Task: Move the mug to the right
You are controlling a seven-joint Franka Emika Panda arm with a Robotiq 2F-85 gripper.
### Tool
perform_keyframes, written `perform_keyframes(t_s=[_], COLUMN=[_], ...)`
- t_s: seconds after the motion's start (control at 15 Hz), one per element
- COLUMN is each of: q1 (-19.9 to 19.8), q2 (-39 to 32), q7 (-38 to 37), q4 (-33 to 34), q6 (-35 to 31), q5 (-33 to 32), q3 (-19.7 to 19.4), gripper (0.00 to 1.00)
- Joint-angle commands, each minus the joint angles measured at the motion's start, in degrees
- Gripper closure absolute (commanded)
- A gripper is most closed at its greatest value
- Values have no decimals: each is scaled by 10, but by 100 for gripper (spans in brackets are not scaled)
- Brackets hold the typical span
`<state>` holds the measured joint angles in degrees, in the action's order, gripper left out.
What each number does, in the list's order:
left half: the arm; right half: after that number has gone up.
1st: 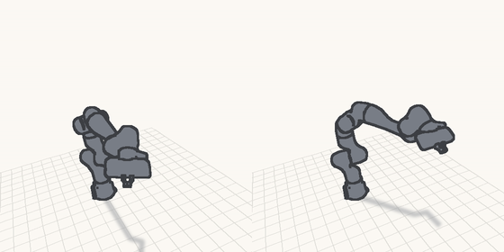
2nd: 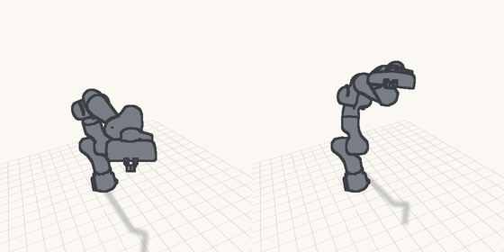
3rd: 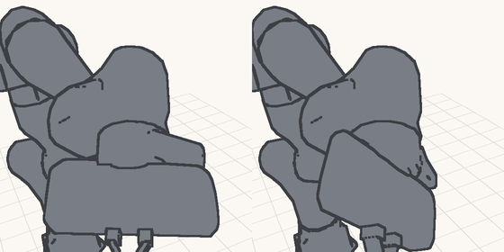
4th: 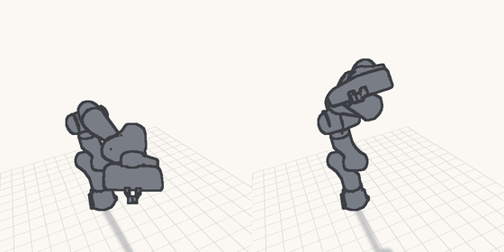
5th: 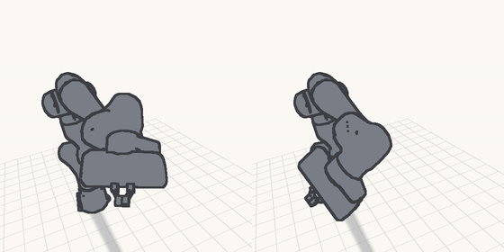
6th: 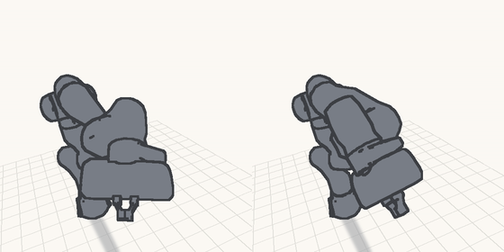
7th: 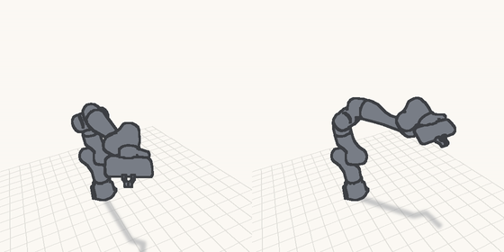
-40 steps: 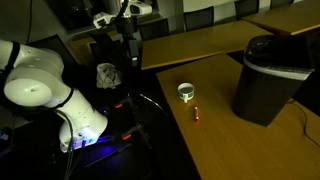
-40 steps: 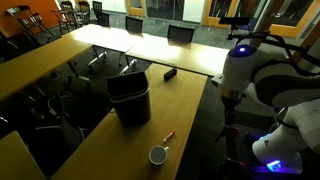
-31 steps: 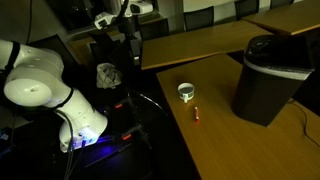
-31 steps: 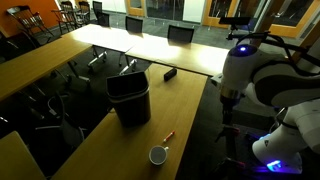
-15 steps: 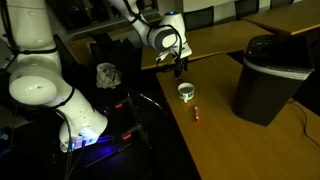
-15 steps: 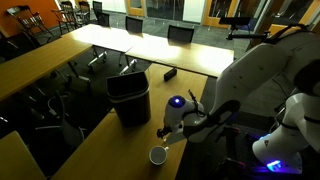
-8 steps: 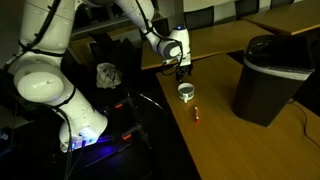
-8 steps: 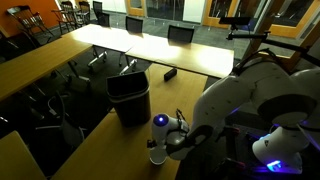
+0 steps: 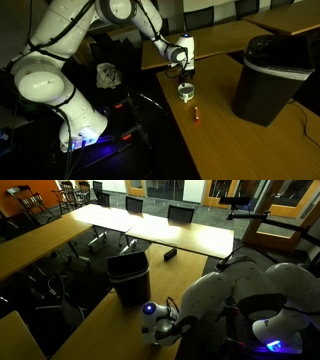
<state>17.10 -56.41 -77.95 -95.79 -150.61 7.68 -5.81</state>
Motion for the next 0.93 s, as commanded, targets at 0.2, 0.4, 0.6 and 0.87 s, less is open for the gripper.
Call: perform_keyframes(t_s=[0.2, 0.4, 0.6, 0.87], q1=[10, 9, 11, 10], q2=[-80, -105, -125, -142], q7=[-13, -12, -14, -10], q4=[115, 151, 179, 201], q6=[67, 93, 106, 109], q5=[1, -3, -8, -10], q3=[-12, -12, -16, -15], gripper=[0, 27, 47, 77])
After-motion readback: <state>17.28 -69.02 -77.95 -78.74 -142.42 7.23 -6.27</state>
